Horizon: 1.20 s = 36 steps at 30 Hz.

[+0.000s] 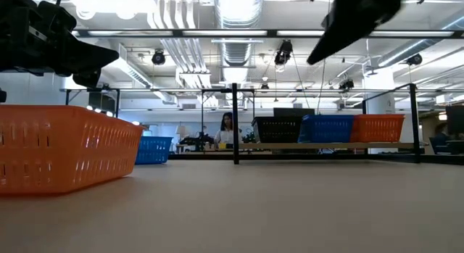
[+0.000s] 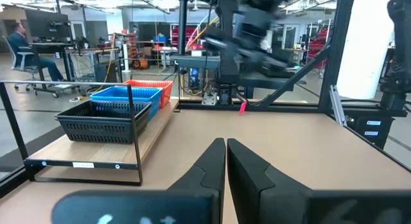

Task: Stack baskets on shelf by color
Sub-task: Stack the orange bin on top of the other orange bins on the shelf

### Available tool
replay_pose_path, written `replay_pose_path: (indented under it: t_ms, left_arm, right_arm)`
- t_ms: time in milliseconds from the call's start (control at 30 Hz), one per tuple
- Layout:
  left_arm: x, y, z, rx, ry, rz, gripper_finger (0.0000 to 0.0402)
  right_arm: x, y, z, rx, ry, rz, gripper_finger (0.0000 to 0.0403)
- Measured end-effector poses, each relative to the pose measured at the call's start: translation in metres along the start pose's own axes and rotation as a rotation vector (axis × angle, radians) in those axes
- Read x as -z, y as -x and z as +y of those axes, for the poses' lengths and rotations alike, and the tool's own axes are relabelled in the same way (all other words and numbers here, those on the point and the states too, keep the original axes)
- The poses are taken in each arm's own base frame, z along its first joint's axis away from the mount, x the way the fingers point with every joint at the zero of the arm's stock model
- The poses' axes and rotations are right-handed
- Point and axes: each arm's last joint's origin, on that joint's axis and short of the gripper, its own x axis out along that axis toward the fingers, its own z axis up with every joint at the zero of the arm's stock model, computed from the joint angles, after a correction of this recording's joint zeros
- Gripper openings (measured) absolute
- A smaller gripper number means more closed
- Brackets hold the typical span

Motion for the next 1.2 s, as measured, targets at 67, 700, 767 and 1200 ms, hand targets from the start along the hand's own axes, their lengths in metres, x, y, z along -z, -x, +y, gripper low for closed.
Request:
replay_pose_path:
  t_ms: [67, 700, 767, 1200]
  left_arm:
    - [0.0, 0.0, 0.0, 0.0, 0.0, 0.0, 0.0]
    - [-0.032, 0.003, -0.002, 0.074, 0.224, -0.325, 0.0]
    - [-0.039, 0.004, -0.004, 0.151, 0.212, -0.383, 0.0]
    - [-0.098, -0.049, -0.036, 0.176, 0.045, 0.04, 0.0]
  right_arm:
    - [0.018, 0.002, 0.033, -0.059, 0.01, -0.127, 0.0073]
    - [0.11, -0.033, 0.159, 0.01, -0.032, -0.518, 0.0042]
    - [0.107, -0.032, 0.167, -0.002, -0.03, -0.525, 0.0042]
    - [0.12, 0.025, 0.223, 0.122, -0.086, -0.68, 0.0043]
